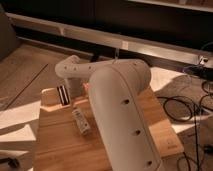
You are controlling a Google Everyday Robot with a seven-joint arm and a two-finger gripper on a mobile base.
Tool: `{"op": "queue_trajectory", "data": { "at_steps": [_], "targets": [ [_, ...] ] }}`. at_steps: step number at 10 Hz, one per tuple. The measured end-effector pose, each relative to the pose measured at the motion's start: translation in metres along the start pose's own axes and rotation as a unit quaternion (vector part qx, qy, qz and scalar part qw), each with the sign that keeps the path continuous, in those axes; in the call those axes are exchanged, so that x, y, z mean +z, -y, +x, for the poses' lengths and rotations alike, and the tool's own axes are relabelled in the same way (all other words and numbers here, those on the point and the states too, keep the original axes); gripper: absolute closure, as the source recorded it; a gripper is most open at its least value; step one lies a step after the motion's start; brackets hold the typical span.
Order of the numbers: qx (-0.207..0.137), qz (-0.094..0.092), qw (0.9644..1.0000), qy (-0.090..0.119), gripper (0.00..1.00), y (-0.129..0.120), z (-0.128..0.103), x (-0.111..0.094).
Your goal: Stand the bottle upright
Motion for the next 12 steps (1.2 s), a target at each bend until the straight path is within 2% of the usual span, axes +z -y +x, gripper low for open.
{"op": "queue_trajectory", "data": {
  "at_steps": [3,5,6,8,12],
  "targets": [
    [-0.057,-0.005,0.9977,0.038,0.35,-0.032,-0.021,-0.002],
    [-0.087,-0.012,0.9950,0.049,0.35,-0.053,-0.028,0.000],
    [-0.103,-0.007,0.9936,0.046,0.35,-0.065,-0.027,0.004],
    [-0.109,0.010,0.9936,0.029,0.35,-0.063,-0.019,0.012],
    [-0.090,0.042,0.9949,-0.016,0.35,-0.046,-0.007,0.035]
  ]
}}
